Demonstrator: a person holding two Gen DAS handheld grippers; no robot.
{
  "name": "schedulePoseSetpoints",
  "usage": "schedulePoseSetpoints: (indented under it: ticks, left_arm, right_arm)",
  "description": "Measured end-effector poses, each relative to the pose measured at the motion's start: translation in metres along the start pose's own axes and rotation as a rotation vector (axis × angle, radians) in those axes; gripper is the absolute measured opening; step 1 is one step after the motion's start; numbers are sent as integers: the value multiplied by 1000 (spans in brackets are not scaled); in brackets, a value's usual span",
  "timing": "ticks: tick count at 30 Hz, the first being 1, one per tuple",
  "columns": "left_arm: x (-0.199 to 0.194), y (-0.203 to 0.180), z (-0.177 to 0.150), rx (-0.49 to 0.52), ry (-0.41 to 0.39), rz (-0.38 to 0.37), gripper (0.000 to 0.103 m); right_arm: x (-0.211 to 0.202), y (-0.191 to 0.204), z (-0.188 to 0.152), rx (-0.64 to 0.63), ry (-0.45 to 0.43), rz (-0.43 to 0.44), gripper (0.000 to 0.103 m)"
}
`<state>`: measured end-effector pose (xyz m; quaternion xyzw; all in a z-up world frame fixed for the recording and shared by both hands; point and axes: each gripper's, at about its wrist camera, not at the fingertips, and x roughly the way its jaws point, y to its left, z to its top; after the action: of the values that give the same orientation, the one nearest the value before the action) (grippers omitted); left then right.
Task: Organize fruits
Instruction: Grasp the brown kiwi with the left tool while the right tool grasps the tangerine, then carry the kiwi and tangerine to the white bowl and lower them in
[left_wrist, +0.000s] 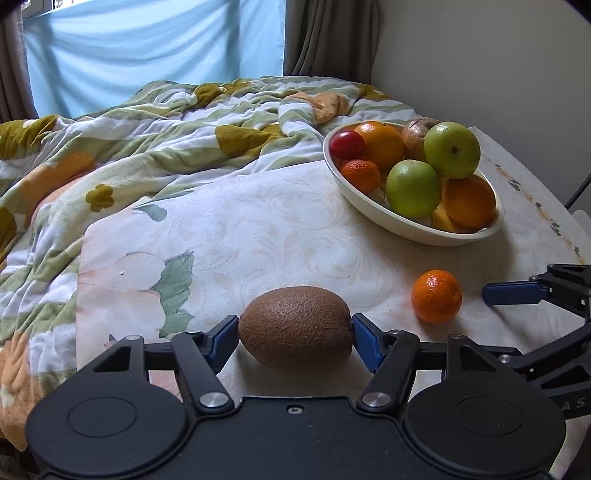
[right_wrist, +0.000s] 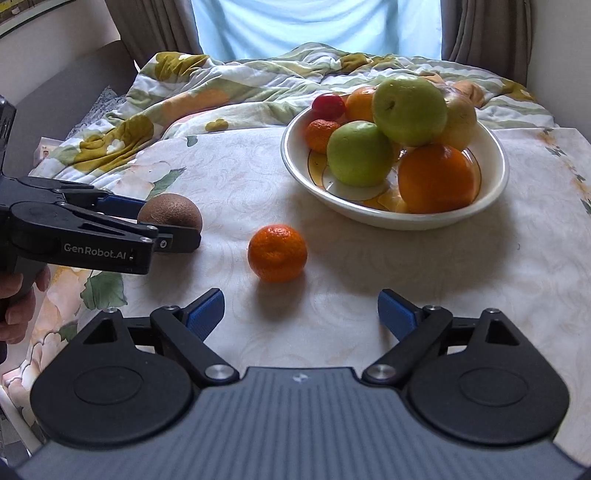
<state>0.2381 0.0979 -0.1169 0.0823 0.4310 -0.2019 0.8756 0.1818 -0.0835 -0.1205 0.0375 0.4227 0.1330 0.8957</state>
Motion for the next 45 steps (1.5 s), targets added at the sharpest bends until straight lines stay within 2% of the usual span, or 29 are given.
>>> schedulePoseSetpoints:
  ticks: [5,13,19,21,22,32,45]
  left_arm:
    - [-2,-1,-1,14,6,12,70]
    - [-3,4,-3,-4,10,35,70]
    - [-6,10,-3,-19,11,45,70]
    - [-8,12,-3,-28,10,49,70]
    - [-9,13,-3,-32,8,53,70]
    - [-40,7,1,-59,-58,82,70]
    - [-89,-26,33,-79,-163,87,70]
  right_arm:
    - [7,4,7,-27,2,10,87]
    - [14,8,15,-60,-8,38,73]
    - [17,11,18,-68,-14,38,71]
    - [18,13,19,-66,-15,42,61]
    - [17,13,19,-71,-13,40,52]
    - [-2,19,27,-84,-38,47,52]
    - [-65,7,51,-55,-98,17,52]
